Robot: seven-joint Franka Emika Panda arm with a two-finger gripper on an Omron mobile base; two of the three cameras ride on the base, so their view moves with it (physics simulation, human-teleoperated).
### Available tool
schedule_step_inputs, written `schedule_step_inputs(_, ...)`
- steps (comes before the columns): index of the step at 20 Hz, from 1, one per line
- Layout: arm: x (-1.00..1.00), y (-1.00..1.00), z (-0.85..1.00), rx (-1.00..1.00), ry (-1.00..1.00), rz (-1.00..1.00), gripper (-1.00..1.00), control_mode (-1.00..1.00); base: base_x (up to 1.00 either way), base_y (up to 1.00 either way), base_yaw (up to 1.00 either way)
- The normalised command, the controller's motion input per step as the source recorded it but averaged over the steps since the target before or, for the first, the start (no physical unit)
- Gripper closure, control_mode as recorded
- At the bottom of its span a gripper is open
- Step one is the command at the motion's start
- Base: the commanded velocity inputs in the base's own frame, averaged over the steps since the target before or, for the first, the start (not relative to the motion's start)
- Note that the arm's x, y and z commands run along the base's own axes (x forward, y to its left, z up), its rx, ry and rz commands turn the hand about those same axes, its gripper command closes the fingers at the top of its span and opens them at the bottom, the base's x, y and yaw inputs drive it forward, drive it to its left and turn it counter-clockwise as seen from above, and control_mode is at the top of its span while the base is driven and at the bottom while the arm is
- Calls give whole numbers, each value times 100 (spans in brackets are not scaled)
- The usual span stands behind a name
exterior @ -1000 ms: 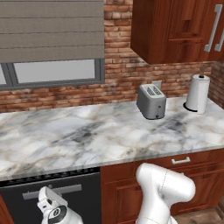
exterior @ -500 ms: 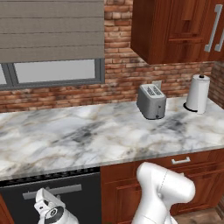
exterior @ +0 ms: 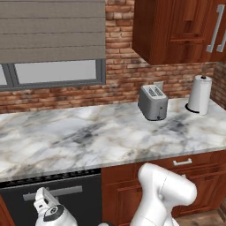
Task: Open the dishwasher door and pull out the top rack.
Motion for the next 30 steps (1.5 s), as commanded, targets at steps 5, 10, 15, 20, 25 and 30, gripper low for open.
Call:
schedule_step_inputs(5,30,0,-76,0,0,0,100,-100,0,0,0)
schedule_step_inputs(10,22,0,-66,0,0,0,100,-100,0,0,0)
schedule_step_inputs(15,5,-7,-51,0,3,0,100,-100,0,0,0)
schedule_step_inputs(20,-46,-1,-51,0,11,-2,100,-100,0,0,0)
schedule_step_inputs(25,-98,-12,-60,0,15,-7,100,-100,0,0,0)
schedule_step_inputs(30,-100,-23,-61,2,25,-6,100,-100,0,0,0)
